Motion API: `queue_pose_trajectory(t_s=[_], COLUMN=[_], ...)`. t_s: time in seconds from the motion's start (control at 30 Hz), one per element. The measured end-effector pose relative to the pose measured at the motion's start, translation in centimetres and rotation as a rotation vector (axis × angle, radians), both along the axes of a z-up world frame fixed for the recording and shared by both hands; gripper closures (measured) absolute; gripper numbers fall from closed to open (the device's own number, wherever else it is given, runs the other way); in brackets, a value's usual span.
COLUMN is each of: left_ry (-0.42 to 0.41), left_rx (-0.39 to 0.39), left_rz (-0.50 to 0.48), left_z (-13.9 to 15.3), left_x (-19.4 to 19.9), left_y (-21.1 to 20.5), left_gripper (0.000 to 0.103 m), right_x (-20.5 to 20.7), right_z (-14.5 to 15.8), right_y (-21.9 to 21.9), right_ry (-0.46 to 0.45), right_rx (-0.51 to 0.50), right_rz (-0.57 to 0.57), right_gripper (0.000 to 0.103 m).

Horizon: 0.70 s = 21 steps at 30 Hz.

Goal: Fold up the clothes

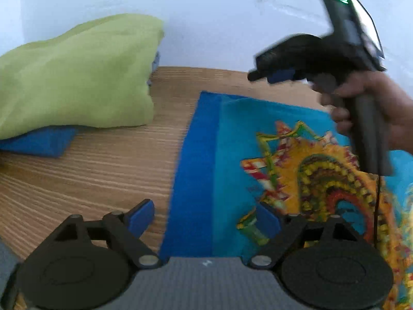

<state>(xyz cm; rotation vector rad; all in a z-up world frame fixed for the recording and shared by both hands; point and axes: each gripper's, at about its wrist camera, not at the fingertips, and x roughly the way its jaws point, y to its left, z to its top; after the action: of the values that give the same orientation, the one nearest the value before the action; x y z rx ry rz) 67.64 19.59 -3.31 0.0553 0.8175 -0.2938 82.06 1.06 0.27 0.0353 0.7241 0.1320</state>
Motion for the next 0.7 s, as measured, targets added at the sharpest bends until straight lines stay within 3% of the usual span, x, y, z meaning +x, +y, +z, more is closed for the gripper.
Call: queue_pose_trajectory(t_s=[0.07, 0.2, 0.27, 0.6, 0.7], left_ry=[0.004, 0.015, 0.028, -0.033, -0.031], left_rx=[-0.016, -0.011, -0.021, 0.071, 0.058], left_rz=[-0.034, -0.081, -0.090, -0.124, -0.119], left_z=[0.2, 0.0, -0.4, -0.9, -0.9], left_x=[0.2, 0.1, 0.0, -0.7, -0.6], left_y=[-0.6, -1.9, -2.2, -3.8, -3.6], left_gripper=[0.016, 0.015, 0.015, 0.012, 0.012], right_x=[-1.3, -3.6, -3.8, 2.1, 1.2], right_z=[0.6, 1.6, 1.4, -0.8, 0.2], right_y=[-1.6, -4.6, -4.9, -1.0, -1.4], right_ry=[0.045, 0.131, 0.151, 0.035, -0.055], right_rx=[-0.012, -0.042, -0.076, -0.107, -0.089], right_rz=[0.057, 0.162, 0.162, -0.083, -0.110], right_gripper=[0.059, 0.059, 0.058, 0.060, 0.061])
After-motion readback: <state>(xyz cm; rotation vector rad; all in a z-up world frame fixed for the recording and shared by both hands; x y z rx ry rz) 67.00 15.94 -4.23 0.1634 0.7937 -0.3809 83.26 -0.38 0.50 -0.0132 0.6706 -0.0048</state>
